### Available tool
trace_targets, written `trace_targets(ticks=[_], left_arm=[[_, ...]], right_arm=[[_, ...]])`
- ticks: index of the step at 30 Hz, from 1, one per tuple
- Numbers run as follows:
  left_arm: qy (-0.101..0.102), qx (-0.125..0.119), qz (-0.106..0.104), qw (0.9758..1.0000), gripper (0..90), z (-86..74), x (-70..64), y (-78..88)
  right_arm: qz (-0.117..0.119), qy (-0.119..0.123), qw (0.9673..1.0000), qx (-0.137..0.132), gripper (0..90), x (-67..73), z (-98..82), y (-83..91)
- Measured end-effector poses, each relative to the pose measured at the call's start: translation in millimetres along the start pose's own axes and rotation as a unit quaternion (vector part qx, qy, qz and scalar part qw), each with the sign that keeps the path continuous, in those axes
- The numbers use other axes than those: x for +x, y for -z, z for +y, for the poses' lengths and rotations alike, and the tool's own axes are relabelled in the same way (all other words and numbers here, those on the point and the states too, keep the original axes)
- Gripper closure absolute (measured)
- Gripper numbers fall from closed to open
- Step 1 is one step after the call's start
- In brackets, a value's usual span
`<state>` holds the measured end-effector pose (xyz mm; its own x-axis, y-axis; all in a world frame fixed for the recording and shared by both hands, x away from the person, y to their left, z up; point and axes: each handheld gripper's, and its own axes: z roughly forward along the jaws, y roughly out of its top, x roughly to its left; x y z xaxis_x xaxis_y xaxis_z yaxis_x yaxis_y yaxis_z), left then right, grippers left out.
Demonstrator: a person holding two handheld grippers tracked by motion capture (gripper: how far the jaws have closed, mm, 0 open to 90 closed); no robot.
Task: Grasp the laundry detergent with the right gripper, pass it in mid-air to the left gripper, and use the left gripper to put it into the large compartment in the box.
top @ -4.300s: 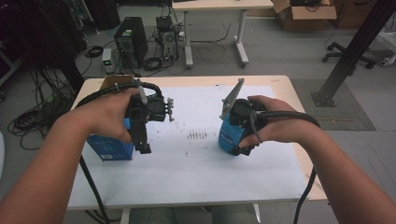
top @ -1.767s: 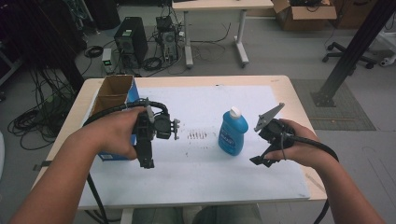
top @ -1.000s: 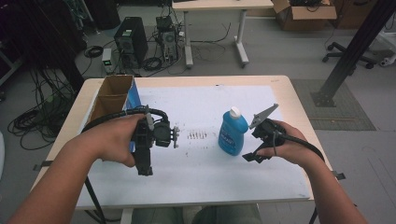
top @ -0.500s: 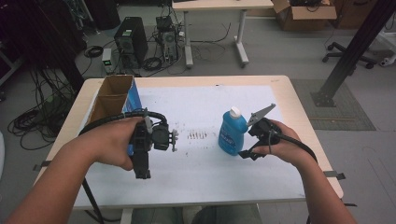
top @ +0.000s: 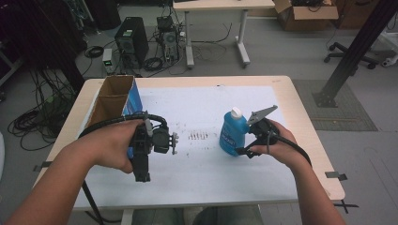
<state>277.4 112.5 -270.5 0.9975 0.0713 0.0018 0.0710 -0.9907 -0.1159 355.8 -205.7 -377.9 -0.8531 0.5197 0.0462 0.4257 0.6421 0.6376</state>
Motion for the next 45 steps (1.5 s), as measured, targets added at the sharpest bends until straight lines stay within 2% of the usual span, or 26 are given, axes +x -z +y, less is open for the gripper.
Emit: trace_targets(ticks=[8,17,36,45], left_arm=[[-0.004,0.001,0.0,1.0,0.4,0.6,-2.6,-1.3],[-0.008,0.002,-0.003,1.0,0.4,2.4,-4.3,-3.2],[-0.01,-0.001,-0.005,0.9999,0.4,1.7,-4.6,-6.1],[-0.008,-0.003,-0.005,0.9999,0.4,3.3,-5.6,-5.9]], right_arm=[[-0.008,-0.003,0.9999,-0.011,3.2,0.0,-3.4,-7.5],[-0.027,-0.01,0.9974,-0.065,3.0,-1.0,-8.5,-14.9],[-0.037,-0.015,0.9947,-0.095,2.3,3.2,-10.8,-26.1],[-0.055,-0.022,0.9907,-0.122,1.6,3.9,-11.2,-31.2]])
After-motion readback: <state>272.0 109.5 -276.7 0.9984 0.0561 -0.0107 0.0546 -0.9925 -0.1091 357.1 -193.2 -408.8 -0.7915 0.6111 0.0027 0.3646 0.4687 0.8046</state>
